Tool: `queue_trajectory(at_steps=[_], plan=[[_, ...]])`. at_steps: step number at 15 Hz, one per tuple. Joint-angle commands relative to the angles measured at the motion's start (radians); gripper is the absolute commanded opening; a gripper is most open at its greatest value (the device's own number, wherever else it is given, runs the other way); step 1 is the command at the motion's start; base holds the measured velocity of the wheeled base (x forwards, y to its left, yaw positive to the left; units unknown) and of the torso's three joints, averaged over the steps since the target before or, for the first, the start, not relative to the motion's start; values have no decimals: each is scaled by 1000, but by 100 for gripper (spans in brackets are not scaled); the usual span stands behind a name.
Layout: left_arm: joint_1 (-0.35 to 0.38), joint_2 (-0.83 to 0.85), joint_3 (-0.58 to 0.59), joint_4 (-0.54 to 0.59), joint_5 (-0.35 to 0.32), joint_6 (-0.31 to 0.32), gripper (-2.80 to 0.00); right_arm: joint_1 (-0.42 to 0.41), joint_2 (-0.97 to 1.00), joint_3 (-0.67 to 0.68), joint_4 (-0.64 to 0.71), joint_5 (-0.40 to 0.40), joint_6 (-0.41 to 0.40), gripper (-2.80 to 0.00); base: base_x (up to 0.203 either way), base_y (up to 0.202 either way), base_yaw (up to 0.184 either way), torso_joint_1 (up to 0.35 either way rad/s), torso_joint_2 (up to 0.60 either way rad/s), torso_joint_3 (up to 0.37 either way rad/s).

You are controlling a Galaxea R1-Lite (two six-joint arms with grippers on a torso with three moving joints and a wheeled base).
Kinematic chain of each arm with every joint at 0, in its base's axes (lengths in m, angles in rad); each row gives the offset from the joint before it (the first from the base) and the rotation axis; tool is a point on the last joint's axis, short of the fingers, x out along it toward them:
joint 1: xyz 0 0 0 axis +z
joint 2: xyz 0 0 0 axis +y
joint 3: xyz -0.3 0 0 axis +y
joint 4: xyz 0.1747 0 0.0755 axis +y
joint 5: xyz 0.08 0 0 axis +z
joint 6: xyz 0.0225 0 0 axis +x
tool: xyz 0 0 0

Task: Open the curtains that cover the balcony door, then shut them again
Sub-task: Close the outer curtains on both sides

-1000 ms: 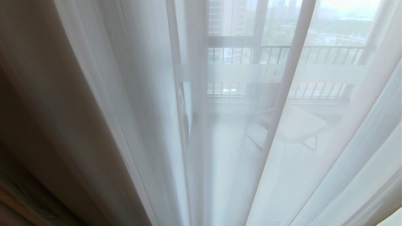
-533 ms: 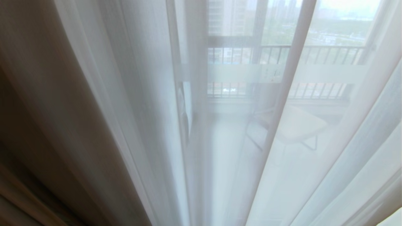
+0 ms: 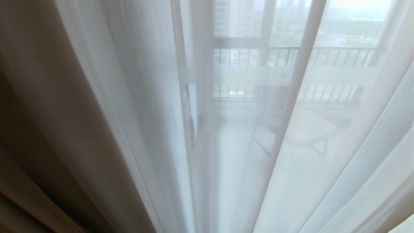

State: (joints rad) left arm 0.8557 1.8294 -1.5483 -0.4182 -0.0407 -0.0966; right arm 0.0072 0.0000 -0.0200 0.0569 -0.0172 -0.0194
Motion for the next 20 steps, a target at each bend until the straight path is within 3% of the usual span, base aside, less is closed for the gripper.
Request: queue_trajectory(at_steps=[1, 8, 9, 20], plan=[[0, 32, -31, -34, -8, -12, 0, 0, 0, 0, 0, 0, -1, -280, 0, 0, 0, 0, 0, 0], [5, 72, -48, -59, -74, -66, 0, 0, 0, 0, 0, 0, -1, -280, 0, 0, 0, 0, 0, 0], [6, 74, -49, -59, -76, -66, -280, 0, 0, 0, 0, 0, -1, -280, 0, 0, 0, 0, 0, 0], [9, -5, -35, -59, -68, -97, -280, 0, 0, 0, 0, 0, -1, -280, 0, 0, 0, 0, 0, 0]])
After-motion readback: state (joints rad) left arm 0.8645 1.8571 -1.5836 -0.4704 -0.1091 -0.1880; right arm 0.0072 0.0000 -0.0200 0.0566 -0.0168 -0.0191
